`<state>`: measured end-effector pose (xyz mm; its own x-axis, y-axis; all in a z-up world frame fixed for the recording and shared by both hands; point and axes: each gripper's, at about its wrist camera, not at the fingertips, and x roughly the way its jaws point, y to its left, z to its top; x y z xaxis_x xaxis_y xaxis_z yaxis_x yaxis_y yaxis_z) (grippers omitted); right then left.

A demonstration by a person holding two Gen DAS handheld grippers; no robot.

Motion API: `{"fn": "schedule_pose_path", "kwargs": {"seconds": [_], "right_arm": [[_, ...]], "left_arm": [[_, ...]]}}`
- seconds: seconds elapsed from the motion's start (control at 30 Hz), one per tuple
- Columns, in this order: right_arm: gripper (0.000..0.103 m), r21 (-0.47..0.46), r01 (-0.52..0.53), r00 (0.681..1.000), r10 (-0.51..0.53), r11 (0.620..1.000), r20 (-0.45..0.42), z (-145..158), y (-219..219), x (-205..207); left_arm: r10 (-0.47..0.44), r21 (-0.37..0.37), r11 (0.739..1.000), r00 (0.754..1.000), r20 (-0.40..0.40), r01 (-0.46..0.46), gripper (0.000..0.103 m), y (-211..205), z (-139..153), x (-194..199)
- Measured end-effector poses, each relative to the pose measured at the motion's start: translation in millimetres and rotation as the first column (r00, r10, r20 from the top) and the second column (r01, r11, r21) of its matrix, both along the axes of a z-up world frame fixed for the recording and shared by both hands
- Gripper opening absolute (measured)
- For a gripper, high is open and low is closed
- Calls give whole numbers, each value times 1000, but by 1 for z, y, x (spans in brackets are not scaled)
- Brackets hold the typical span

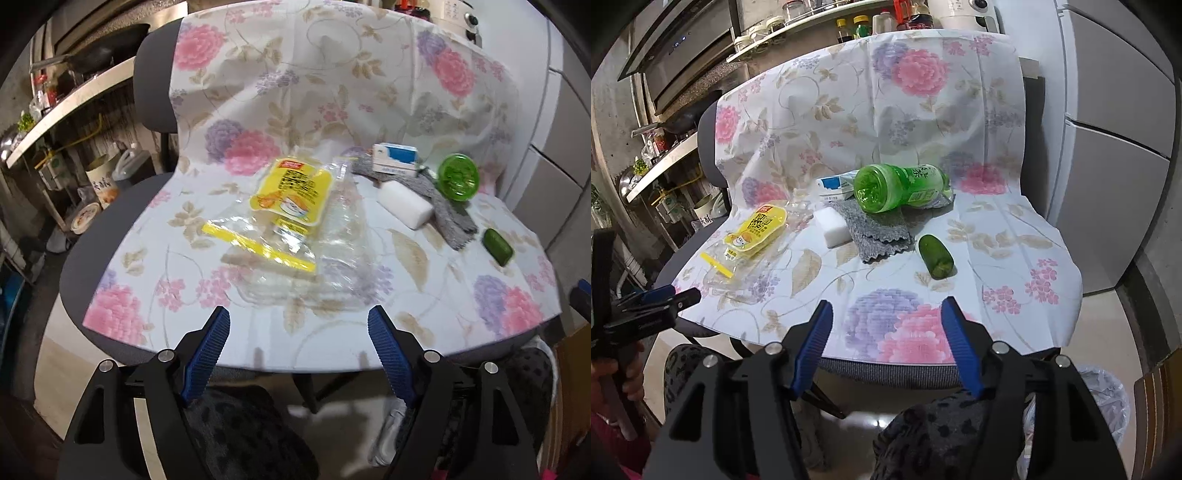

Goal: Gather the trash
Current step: 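Grasp the yellow snack packet with the left gripper while the right gripper approaches the clear tray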

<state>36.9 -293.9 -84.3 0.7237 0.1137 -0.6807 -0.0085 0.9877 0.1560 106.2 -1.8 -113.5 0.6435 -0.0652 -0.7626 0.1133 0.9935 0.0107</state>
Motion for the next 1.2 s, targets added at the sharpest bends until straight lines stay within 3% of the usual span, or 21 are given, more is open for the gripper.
{"fn": "schedule_pose_path", "kwargs": {"seconds": [0.37, 0.8, 0.93, 1.0, 1.03, 1.07, 1.13, 1.17, 1.2], "right_arm": [[61, 13, -13, 1000, 13, 1000, -12, -7, -1, 31], [61, 21, -11, 999, 12, 1000, -38, -18, -3, 76], [61, 23, -11, 999, 13, 1000, -47, -22, -3, 79], [61, 25, -10, 999, 12, 1000, -50, -23, -4, 79], [61, 26, -8, 999, 10, 1000, -51, -23, -4, 78], [61, 27, -6, 999, 8, 1000, -52, -24, -5, 77], [61, 28, -4, 999, 5, 1000, -52, -23, -5, 74], [61, 27, -5, 999, 6, 1000, -50, -23, -5, 73], [61, 22, -6, 999, 7, 1000, -45, -21, -4, 71]], "left_arm": [[-11, 45, 999, 1000, 20, 10, 77, -10, -1, 57], [-50, 160, 985, 998, -43, 57, 77, -24, -39, 118], [-51, 146, 988, 997, -52, 58, 77, -21, -46, 127], [-59, 128, 990, 997, -59, 66, 68, -20, -46, 128], [-76, 104, 991, 995, -64, 82, 58, -19, -46, 128], [-79, 102, 991, 995, -62, 85, 42, -20, -46, 129], [-88, 106, 990, 994, -62, 94, 24, -23, -46, 129], [-90, 97, 991, 994, -56, 95, 6, -23, -44, 128], [-85, 93, 992, 995, -47, 89, 4, -23, -41, 127]]}}
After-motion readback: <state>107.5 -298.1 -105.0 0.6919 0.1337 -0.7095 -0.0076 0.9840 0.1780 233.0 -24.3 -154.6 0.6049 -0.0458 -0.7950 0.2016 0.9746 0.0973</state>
